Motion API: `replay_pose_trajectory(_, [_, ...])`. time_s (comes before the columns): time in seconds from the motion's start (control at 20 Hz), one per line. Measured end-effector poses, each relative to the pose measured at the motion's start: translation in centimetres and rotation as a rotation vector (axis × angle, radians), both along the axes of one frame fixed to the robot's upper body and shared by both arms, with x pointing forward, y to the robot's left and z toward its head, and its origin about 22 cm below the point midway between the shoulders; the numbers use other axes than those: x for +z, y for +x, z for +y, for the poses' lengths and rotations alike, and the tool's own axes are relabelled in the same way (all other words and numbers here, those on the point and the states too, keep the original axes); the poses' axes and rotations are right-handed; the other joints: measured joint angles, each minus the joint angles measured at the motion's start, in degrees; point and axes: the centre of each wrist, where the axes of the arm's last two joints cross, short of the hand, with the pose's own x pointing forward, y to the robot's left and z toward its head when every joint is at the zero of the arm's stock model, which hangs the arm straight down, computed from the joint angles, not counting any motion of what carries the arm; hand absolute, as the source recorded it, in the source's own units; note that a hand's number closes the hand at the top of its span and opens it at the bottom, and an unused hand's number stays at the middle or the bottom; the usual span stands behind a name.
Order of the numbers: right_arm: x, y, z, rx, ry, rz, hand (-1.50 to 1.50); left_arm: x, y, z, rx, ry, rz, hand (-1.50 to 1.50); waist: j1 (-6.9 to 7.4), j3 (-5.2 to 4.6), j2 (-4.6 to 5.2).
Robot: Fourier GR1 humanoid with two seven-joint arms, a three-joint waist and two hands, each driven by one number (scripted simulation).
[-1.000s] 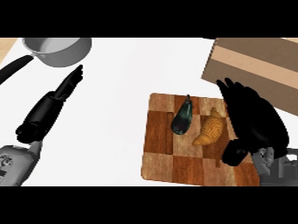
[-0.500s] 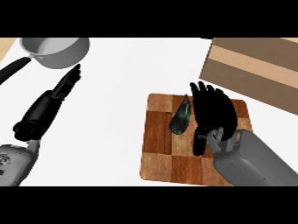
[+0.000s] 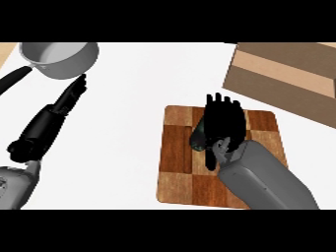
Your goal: Pick the croissant from the cutting board and place it in the cardboard box
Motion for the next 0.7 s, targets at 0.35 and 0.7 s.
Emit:
replay_pose_trajectory(0.35, [-1.3,0.9,0.3,-0.022,-0.06,0.018,-1.5,0.1,0.4,0.0,0.006,0.002,-0.001,0.0,-0.41,0.04,0.07])
replay_pose_trajectory(0.7, [-2.7,1.7,-0.4,-0.054,-0.109,0.053,-1.5,0.3,-0.2,-0.3,-0.002,0.0,-0.002,0.0,-0.32,0.07,0.06])
